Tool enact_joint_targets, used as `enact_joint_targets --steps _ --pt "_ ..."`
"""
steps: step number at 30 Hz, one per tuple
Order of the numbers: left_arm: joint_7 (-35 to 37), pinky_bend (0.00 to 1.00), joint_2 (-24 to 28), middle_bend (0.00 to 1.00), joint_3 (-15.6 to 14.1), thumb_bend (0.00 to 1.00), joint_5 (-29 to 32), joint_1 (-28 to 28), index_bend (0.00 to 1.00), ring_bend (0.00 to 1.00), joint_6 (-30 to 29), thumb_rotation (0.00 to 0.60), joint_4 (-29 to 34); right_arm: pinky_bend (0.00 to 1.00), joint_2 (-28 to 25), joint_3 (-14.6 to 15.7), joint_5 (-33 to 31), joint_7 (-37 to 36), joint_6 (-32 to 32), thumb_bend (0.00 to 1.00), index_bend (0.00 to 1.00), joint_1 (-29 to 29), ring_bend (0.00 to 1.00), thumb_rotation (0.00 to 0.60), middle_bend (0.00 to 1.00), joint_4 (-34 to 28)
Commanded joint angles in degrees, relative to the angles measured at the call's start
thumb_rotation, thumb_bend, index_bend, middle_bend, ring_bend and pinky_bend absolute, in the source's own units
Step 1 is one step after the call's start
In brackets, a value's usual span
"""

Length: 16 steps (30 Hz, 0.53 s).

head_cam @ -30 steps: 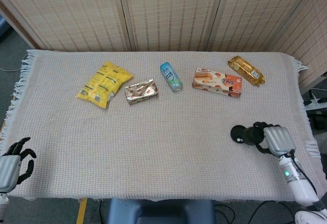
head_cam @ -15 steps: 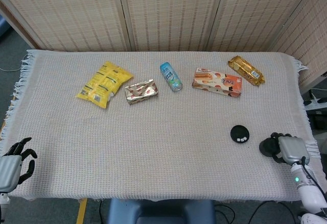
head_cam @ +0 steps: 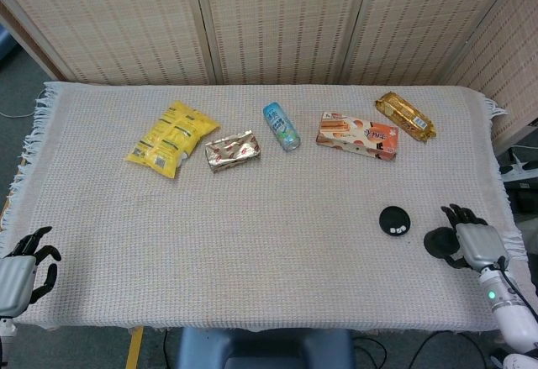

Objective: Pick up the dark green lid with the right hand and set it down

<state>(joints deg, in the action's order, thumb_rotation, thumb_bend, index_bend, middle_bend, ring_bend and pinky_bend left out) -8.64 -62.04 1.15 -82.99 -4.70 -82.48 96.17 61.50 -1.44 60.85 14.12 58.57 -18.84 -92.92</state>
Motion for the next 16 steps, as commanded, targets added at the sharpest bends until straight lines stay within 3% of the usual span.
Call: enact_joint_targets --steps 1,4,8,12,16 --pt "0.08 0.54 -0.02 0.15 0.04 0.53 0.03 0.02 0.49 0.2 -0.06 0.6 -0.09 0.14 3.14 -1.66 11.75 -5.55 14.75 0.18 0.0 4.34 0.0 0.6 0.0 0.85" --pt "0.1 0.54 -0.06 0.15 0.21 0.53 0.37 -0.03 0.49 0.2 0.05 0.6 -0.16 0.03 8.19 -1.66 19.17 -5.16 26.31 0.18 0.0 7.67 0.0 0.6 0.0 7.06" --pt "-0.05 0.54 -0.07 0.15 0.25 0.53 0.54 -0.08 0.49 0.2 0.16 0.6 -0.1 0.01 9.44 -1.42 20.43 -3.76 28.95 0.18 0.0 8.84 0.0 0.6 0.0 7.84" --pt "-0.14 0.54 -0.11 0.15 0.07 0.53 -0.23 0.12 0.5 0.2 -0.51 0.6 -0.08 0.01 5.26 0.48 19.66 -3.2 28.54 0.18 0.0 11.37 0.0 0.6 0.0 0.25" --pt "-0.09 0.54 -0.19 0.15 0.16 0.53 -0.12 0.08 0.49 0.2 -0.47 0.6 -0.2 0.01 4.12 0.29 18.92 -2.29 26.98 0.18 0.0 11.35 0.0 0.6 0.0 -1.5"
